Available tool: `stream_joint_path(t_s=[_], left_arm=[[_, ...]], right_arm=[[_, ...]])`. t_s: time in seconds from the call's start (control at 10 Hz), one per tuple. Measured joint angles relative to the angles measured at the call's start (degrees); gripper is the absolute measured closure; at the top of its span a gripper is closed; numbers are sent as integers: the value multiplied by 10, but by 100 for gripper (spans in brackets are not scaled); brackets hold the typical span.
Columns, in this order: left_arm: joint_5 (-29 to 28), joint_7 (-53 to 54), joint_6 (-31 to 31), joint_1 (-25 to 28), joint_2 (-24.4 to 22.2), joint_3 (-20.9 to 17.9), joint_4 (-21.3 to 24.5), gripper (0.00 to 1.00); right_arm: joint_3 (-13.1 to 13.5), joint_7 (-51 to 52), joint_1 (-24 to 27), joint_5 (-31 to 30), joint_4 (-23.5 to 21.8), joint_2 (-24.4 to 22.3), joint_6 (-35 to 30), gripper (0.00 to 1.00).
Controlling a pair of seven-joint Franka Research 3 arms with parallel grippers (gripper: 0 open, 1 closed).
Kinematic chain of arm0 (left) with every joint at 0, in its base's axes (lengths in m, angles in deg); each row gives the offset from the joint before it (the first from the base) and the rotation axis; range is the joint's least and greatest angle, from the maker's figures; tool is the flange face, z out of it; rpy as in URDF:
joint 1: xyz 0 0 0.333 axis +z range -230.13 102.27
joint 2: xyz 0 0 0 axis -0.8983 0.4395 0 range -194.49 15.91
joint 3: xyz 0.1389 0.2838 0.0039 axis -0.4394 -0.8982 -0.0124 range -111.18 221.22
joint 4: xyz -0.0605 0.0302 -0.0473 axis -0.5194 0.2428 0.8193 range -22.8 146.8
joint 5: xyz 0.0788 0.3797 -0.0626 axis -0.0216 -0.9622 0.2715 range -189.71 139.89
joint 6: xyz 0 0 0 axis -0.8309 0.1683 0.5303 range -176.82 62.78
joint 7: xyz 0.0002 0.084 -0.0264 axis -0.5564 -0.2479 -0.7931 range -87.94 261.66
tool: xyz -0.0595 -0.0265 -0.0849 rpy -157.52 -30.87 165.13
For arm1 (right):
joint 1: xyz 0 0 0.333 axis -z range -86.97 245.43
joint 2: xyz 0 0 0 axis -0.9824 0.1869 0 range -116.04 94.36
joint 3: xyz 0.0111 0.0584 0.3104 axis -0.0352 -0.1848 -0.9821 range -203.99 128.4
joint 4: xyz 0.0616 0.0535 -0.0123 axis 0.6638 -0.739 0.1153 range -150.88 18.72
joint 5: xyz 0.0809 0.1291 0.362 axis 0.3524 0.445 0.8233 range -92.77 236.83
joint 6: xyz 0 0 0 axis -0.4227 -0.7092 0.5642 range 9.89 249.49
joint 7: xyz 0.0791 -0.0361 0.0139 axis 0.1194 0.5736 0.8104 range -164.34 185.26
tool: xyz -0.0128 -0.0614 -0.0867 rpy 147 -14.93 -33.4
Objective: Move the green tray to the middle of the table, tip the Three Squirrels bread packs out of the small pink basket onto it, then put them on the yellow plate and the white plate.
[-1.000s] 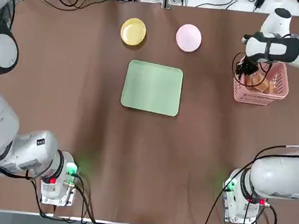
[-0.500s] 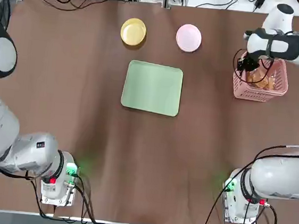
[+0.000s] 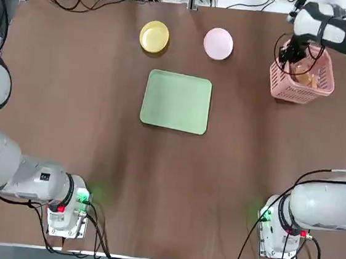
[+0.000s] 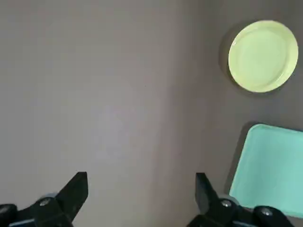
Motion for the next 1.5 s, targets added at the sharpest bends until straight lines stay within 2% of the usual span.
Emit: stream_joint_path(t_s=[0.2,0.5,0.9,1.2,1.5], left_arm=[[0,15,-4,5,23,-2,-14,0],[2,15,-4,3,49,-1,-62,0],[6,10,-5,-2,58,1,-82,0],[8,8,-5,2,57,0,-89,0],[8,7,-5,-3,58,1,-89,0]], right_arm=[[-1,-6,-29,61,47,-1,-42,93],[-4,-46,-93,164,84,-5,-52,93],[-5,-50,-151,386,91,-4,-4,93],[-6,-45,-205,493,90,1,50,93],[-6,83,-255,644,87,32,89,93]])
